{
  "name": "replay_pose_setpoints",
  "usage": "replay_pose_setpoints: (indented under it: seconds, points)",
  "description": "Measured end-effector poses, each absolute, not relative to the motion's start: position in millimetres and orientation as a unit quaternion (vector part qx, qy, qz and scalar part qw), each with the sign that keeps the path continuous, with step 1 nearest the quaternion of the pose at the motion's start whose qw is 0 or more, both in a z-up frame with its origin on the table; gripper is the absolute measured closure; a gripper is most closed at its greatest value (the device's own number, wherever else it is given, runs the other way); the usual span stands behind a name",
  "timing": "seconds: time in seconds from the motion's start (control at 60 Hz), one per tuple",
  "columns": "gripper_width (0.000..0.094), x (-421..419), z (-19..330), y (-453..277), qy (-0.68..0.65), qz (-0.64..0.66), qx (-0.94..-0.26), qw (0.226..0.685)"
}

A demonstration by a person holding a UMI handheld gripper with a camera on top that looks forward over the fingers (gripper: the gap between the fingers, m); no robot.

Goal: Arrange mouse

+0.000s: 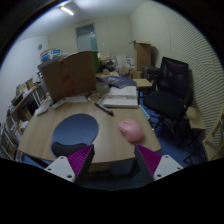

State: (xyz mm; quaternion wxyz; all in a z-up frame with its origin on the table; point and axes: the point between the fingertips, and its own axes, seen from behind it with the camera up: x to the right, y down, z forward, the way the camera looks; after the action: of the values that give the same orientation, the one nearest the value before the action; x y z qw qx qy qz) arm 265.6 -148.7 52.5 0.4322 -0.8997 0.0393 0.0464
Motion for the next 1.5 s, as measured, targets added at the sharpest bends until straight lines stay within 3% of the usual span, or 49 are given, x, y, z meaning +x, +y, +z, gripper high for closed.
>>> replay_pose_setpoints:
  seconds: [0.15, 0.333, 0.517, 0.567, 0.633, 0.667, 0.75, 0.883, 0.95, 1.117, 1.2, 1.283, 1.417, 1.5]
  points:
    - [0.0108, 332.7, 18.6, -112.3, 0.013, 0.008, -0.901, 0.434]
    - [0.0097, 338.6, -17.1, -58.7, -0.022, 0.033, -0.898, 0.438]
    - [0.0129, 336.8, -14.5, -11.2, -0.035, 0.030, -0.880, 0.472]
    - [0.0166, 337.4, -14.1, -3.5, -0.029, 0.029, -0.878, 0.476]
    - [0.0286, 337.2, -14.5, 2.8, -0.024, 0.026, -0.876, 0.482]
    - [0.0414, 339.6, -13.7, 3.8, -0.015, 0.020, -0.874, 0.486]
    - [0.0468, 341.1, -15.0, 3.4, 0.008, 0.015, -0.873, 0.488]
    - [0.0571, 341.4, -11.8, 2.4, 0.053, 0.030, -0.890, 0.453]
    - [0.0590, 343.7, 15.1, 2.5, 0.067, 0.021, -0.880, 0.469]
    - [0.0607, 271.9, 151.5, 23.3, 0.049, 0.024, -0.821, 0.569]
    - [0.0609, 200.0, 175.7, 30.7, 0.007, 0.026, -0.809, 0.587]
    - [0.0608, 137.2, 147.6, 36.3, -0.022, 0.037, -0.819, 0.572]
    - [0.0611, 93.9, 50.8, 26.2, -0.033, 0.020, -0.864, 0.503]
    - [0.0606, 94.2, 11.6, 17.8, -0.016, 0.009, -0.882, 0.471]
